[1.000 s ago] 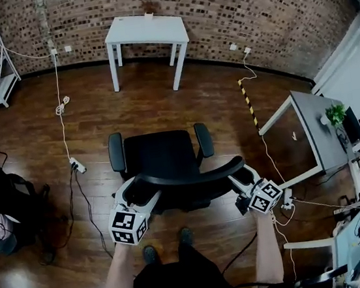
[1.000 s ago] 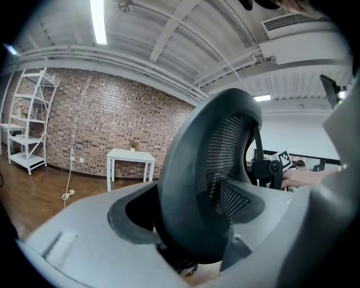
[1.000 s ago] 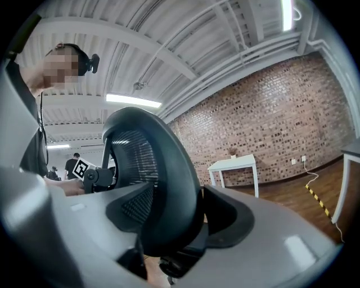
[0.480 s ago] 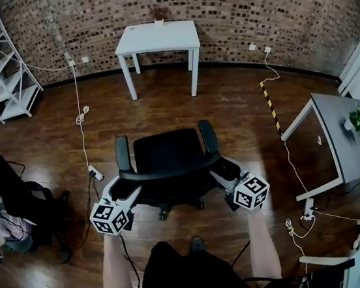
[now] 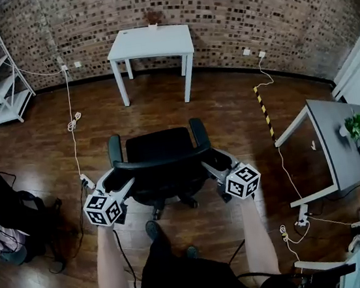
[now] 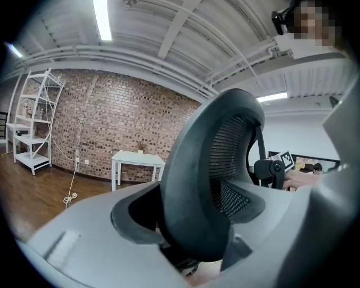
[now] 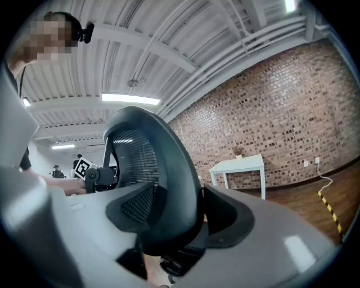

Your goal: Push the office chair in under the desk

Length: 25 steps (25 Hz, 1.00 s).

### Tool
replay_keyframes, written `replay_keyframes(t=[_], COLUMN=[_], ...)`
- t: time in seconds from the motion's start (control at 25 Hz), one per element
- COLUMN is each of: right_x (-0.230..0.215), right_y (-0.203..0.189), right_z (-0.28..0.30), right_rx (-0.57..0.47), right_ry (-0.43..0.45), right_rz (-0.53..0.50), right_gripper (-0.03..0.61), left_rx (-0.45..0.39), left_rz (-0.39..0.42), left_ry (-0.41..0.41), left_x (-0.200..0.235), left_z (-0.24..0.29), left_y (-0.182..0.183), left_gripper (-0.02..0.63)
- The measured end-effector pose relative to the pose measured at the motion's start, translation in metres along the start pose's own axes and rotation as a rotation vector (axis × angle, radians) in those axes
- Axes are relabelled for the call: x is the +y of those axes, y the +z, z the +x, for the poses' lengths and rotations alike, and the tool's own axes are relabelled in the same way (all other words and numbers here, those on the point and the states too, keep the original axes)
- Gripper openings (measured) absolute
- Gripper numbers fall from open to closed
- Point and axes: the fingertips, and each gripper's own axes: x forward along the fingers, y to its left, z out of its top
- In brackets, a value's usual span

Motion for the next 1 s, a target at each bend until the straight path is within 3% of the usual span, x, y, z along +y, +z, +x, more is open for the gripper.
replay_keyframes(t=[0.24, 0.48, 0.72, 1.0], right_x=[-0.021, -0.032, -0.065, -0.115], right_y=[-0.008, -0.024, -0.014, -0.019], right_z=[0.045, 0.111, 0.129, 0.18], right_rx=[0.014, 0.014, 0.009, -0.008], right_ry=[0.013, 0.014, 0.037, 0.025], right_rz=[-0.018, 0.03, 0.024, 0.032], right_gripper=[0.273, 0.272, 0.272, 0.272], left_rx=[-0.026, 0.0, 0.022, 0.023], left_rz=[0.003, 0.024, 0.033, 0.047], left_ry=[0.005, -0.008, -0.027, -0.04], left_x=[0.041, 0.106, 0.117, 0.165], left_z=[0.016, 0.021, 0.046, 0.091], left_y=[0.003, 0.01, 0.016, 0.017], left_gripper=[0.431, 0.423, 0.422, 0.423])
